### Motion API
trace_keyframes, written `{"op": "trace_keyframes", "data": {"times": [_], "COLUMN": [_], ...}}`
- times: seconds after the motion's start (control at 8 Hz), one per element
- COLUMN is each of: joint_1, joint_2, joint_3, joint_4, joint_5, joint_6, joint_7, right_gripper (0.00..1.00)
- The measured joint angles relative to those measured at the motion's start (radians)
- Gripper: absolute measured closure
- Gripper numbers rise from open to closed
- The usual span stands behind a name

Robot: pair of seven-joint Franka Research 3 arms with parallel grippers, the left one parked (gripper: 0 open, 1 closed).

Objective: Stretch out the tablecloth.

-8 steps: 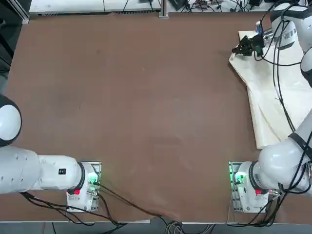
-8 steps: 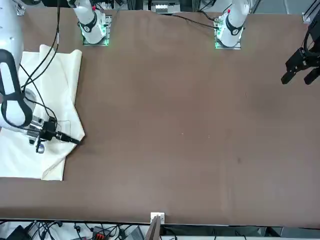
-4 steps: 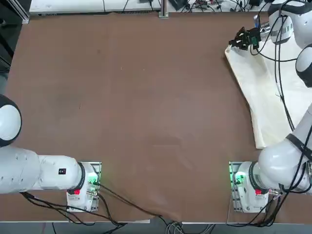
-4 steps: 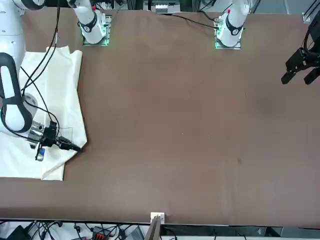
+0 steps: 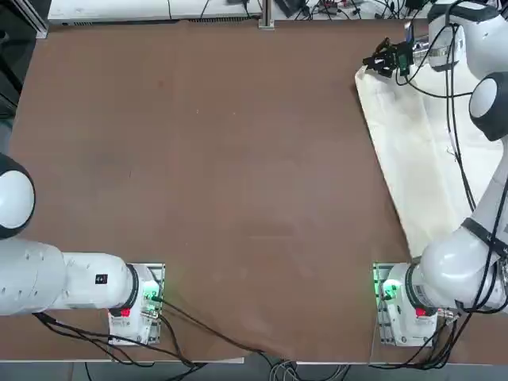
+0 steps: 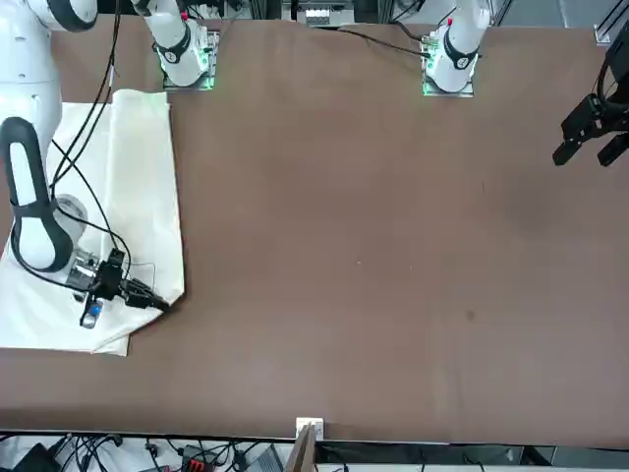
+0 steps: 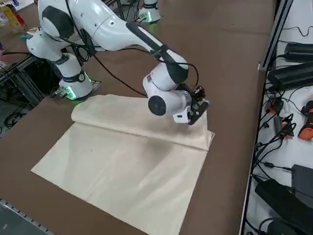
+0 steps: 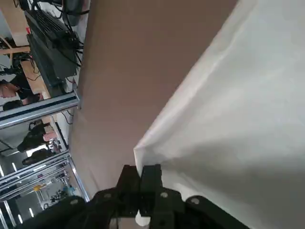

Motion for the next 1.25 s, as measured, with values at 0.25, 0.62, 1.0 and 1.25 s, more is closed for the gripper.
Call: {"op": "trace_keyframes", "data": {"times": [0.25,0.62,1.0,1.25], "joint_1": [0.006,0.013,0.055,0.076], "joint_2": [0.043,0.083,0.109,0.12], "joint_3": [0.017,0.039,0.04,0.04], "joint_4": [0.07,0.136,0.147,0.152], "joint_5": [0.046,0.107,0.163,0.177], "joint_6": [-0.012,-0.016,-0.009,0.019], "joint_7": [0.041,0.065,0.066,0.067], "right_gripper": [0.98,0.98,0.98,0.98]}}
